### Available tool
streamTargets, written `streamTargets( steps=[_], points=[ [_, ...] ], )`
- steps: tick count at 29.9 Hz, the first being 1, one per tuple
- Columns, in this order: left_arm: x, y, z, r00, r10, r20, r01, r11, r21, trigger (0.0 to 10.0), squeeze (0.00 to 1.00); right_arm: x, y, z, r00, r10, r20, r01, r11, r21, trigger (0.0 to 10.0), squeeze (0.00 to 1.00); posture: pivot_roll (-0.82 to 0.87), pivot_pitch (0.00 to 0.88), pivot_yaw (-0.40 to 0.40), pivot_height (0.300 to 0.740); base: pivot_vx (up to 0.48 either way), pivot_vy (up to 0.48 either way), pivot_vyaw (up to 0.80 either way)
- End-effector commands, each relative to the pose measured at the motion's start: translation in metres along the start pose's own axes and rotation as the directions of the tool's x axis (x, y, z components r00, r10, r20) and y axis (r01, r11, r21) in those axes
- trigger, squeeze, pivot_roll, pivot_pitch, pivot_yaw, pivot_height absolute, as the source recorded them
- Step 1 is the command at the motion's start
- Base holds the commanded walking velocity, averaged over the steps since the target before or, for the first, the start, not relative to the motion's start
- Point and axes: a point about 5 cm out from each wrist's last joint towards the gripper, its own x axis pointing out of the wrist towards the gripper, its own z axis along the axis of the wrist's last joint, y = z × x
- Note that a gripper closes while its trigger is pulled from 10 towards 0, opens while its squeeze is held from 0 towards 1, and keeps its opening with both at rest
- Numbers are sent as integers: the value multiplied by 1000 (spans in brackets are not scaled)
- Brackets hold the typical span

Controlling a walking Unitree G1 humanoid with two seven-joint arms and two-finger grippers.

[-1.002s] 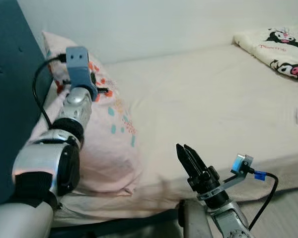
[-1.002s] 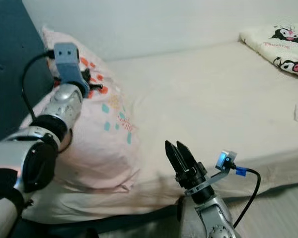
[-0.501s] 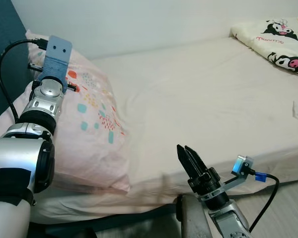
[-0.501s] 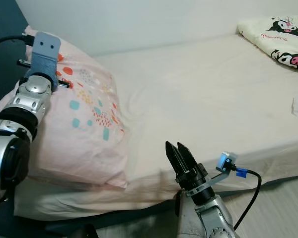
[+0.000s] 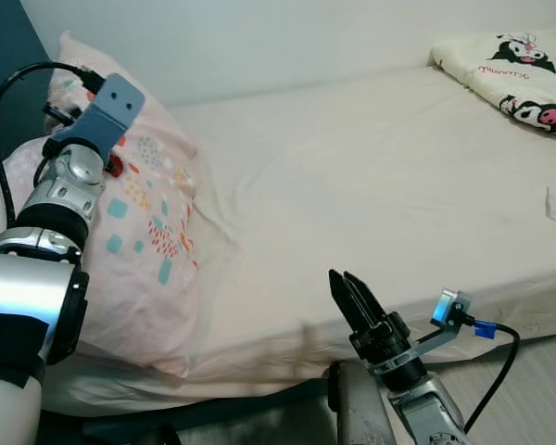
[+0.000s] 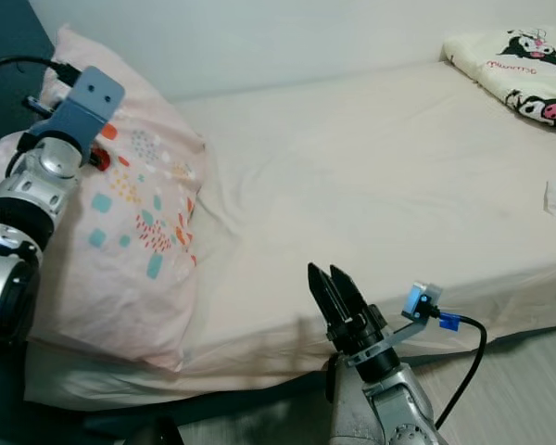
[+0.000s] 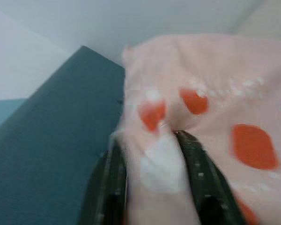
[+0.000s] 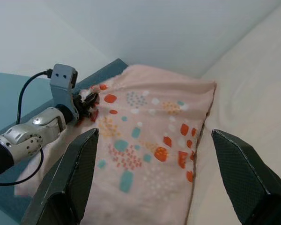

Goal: Clean up the room

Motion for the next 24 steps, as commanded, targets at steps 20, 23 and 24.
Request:
streamTargets(
  steps=[20, 23, 24],
  points=[
    [1, 18, -14, 999, 16, -42, -26, 971, -239, 10000, 0, 8, -10, -4, 998, -47, -38, 47, 999, -20, 10000, 0, -215, 104, 92, 300, 0, 0, 0],
    [-9, -24, -12, 979, -198, 44, 186, 783, -594, 10000, 0, 11, -28, -7, 984, -159, -82, 152, 984, -89, 10000, 0, -204, 87, 80, 300, 0, 0, 0],
    [-16, -41, -16, 962, -264, 71, 244, 708, -663, 10000, 0, 13, -30, -8, 981, -167, -93, 158, 982, -101, 10000, 0, -202, 80, 75, 300, 0, 0, 0]
  ],
)
